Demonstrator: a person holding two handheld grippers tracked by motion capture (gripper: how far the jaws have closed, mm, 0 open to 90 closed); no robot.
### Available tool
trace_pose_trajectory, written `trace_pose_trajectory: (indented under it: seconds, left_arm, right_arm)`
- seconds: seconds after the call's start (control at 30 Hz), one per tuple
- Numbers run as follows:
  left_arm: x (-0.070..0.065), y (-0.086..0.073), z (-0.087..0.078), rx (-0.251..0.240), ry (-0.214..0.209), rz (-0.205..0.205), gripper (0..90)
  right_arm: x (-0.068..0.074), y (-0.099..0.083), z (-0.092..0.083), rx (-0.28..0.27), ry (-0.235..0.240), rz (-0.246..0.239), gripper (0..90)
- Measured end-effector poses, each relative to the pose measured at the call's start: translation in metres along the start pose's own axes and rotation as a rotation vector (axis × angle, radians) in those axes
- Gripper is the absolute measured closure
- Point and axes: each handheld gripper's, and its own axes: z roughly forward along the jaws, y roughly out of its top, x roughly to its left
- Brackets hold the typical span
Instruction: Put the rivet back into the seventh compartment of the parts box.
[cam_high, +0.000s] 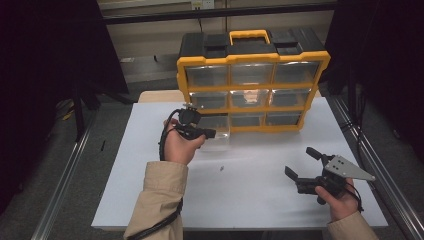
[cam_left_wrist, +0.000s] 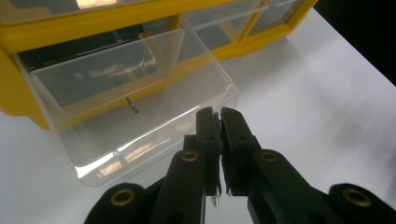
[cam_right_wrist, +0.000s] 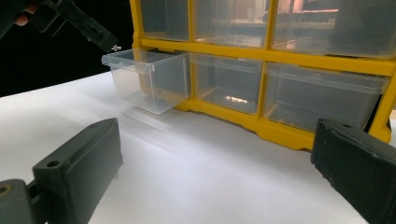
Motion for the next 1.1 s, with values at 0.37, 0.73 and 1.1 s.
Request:
trace_pose_trajectory:
  seconds: [0.37, 0.73, 1.1]
  left_arm:
    - [0.003, 0.008, 0.000, -0.015, 0.016, -0.002, 86.7]
    - [0.008, 0.013, 0.004, -0.033, 0.049, -0.003, 86.7]
    - [0.012, 0.015, 0.011, -0.048, 0.089, -0.002, 86.6]
  right_arm:
    - [0.000, 0.000, 0.000, 0.000, 0.000, 0.001, 1.6]
    - [0.001, 0.000, 0.000, 0.001, 0.002, 0.005, 1.6]
    - [0.001, 0.000, 0.001, -0.001, -0.001, 0.009, 1.6]
